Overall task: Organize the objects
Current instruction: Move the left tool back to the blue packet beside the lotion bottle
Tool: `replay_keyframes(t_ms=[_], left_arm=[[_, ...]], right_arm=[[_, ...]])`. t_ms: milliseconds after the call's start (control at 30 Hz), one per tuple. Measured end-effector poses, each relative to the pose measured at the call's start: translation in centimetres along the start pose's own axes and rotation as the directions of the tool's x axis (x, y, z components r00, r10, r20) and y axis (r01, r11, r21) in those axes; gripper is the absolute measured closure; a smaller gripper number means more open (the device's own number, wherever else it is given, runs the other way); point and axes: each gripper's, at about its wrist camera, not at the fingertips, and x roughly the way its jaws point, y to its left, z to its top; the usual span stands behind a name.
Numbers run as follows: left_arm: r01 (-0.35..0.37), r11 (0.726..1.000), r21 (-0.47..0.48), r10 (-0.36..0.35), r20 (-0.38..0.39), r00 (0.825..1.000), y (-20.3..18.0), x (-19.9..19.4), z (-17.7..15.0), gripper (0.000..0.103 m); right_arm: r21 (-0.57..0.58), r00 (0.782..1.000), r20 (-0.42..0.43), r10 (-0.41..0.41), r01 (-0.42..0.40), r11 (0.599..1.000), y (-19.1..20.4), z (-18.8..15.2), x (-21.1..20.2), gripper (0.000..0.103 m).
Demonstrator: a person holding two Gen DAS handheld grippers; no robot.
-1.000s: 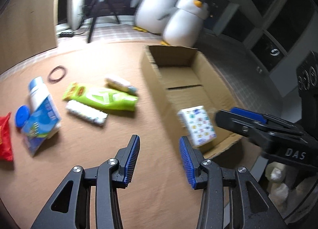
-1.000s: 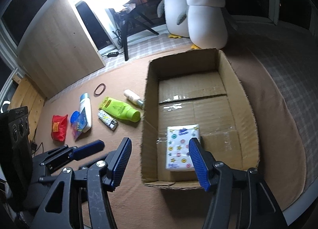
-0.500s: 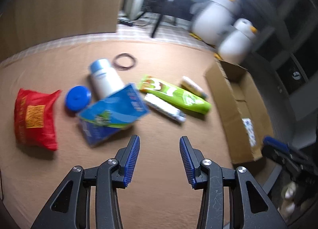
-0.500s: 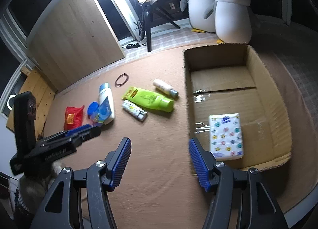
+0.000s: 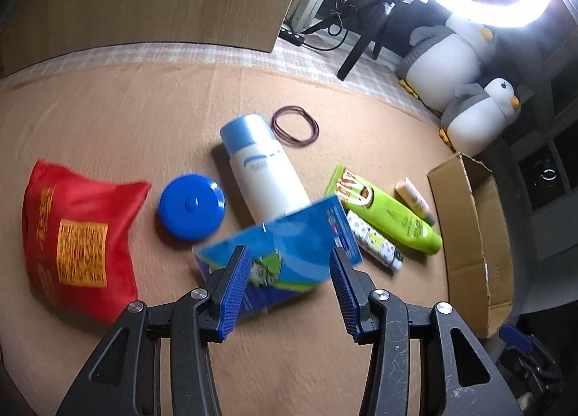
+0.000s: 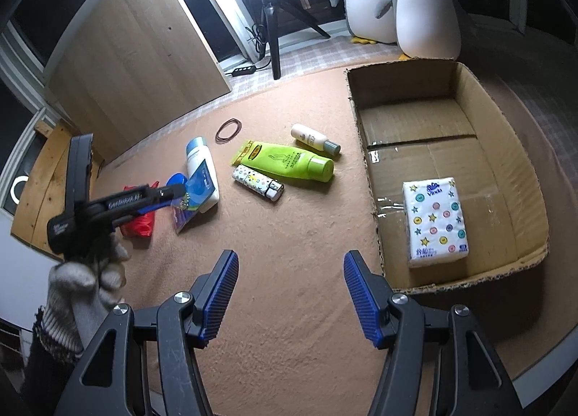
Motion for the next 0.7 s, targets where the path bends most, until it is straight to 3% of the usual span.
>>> replay_keyframes(t_ms=[400,700], left_arm=[[0.044,0.999,0.002,-0.044,-0.032,0.999,0.8,2.6,2.5,0.055],[0.093,0.995,0.021,-0.091,-0.055,0.994,0.9,2.7,1.6,0.055]], right_arm=[[0.021,0.999,-0.011,-0.038,0.038,0.999,-0.1,-0.9,-0.1,0.046],[0.020,0.999,-0.025,-0.036,0.037,0.999,0.0,-1.2,0.2,0.046]])
